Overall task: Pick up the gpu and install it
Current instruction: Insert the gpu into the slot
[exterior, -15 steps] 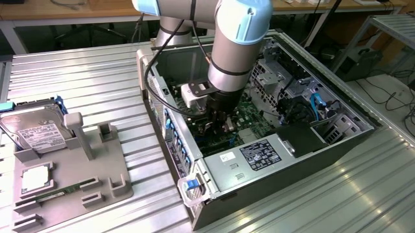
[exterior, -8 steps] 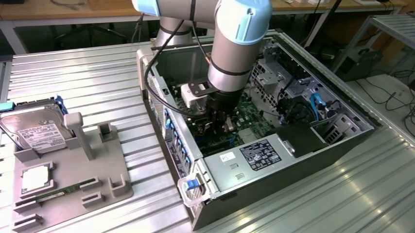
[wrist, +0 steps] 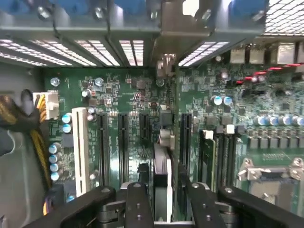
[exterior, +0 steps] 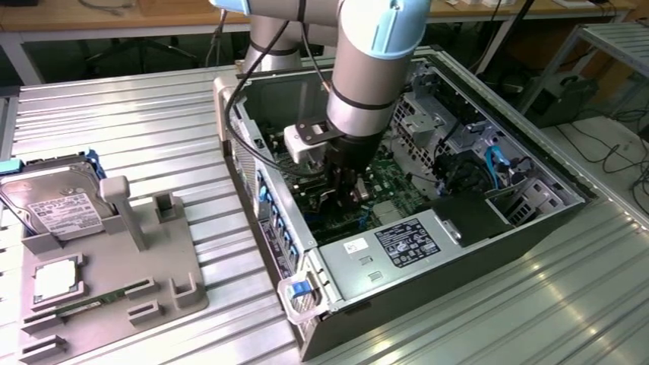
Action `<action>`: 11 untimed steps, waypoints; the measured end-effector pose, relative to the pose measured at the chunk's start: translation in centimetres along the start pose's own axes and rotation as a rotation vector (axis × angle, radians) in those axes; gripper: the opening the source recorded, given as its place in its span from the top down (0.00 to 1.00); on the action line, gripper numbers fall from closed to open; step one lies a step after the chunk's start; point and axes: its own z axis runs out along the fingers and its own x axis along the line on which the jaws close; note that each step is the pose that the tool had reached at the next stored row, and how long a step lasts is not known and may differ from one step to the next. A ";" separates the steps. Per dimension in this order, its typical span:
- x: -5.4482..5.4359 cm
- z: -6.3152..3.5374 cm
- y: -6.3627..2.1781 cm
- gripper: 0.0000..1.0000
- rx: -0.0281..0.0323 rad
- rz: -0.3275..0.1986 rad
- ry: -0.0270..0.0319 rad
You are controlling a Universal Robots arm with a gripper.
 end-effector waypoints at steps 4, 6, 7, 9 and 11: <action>-0.1 -1.83 -0.09 0.65 0.0030 0.000 0.0001; -0.1 -3.45 -0.15 0.65 0.0065 0.000 0.0020; -0.1 -3.61 -0.16 0.65 0.0098 0.000 0.0037; -0.1 -3.83 -0.18 0.67 0.0106 -0.001 0.0041; -0.1 -3.83 -0.18 0.73 0.0108 -0.001 0.0040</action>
